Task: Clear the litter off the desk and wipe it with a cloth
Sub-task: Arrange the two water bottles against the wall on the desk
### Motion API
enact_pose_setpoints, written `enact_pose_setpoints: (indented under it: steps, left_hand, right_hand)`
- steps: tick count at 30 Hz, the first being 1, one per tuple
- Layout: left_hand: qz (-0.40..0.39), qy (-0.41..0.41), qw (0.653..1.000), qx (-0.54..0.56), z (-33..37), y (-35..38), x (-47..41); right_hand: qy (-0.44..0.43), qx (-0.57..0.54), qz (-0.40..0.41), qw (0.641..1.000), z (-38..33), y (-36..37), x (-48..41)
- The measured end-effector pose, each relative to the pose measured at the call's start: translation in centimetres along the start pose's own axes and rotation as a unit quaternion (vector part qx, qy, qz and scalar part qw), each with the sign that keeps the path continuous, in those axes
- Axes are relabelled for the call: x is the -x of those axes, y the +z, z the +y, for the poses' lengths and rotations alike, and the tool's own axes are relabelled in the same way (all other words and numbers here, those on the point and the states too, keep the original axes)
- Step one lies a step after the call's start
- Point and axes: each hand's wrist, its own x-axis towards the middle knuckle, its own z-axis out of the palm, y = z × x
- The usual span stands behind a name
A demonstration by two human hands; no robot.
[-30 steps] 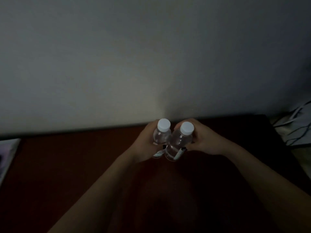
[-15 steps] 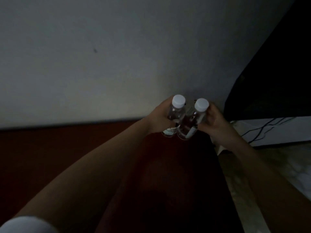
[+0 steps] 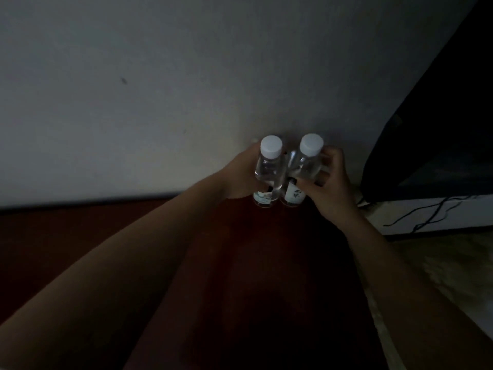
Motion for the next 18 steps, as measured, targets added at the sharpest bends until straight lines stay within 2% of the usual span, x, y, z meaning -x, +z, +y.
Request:
enact_pose_setpoints:
  steps: [3,10,18]
  left_hand:
    - [0.045,0.000,0.999,0.004,-0.3,0.5,0.5]
    - [0.120,0.008,0.993,0.007,-0.4,1.4,1.4]
    - [0.122,-0.020,0.991,0.046,-0.6,2.3,2.4]
  right_hand:
    - [0.002,0.013,-0.003,1.000,-0.2,0.1,-0.6]
    - [0.007,0.011,-0.084,0.996,-0.8,-1.0,-0.2]
    - [0.011,-0.001,-0.114,0.993,-0.2,-1.1,0.1]
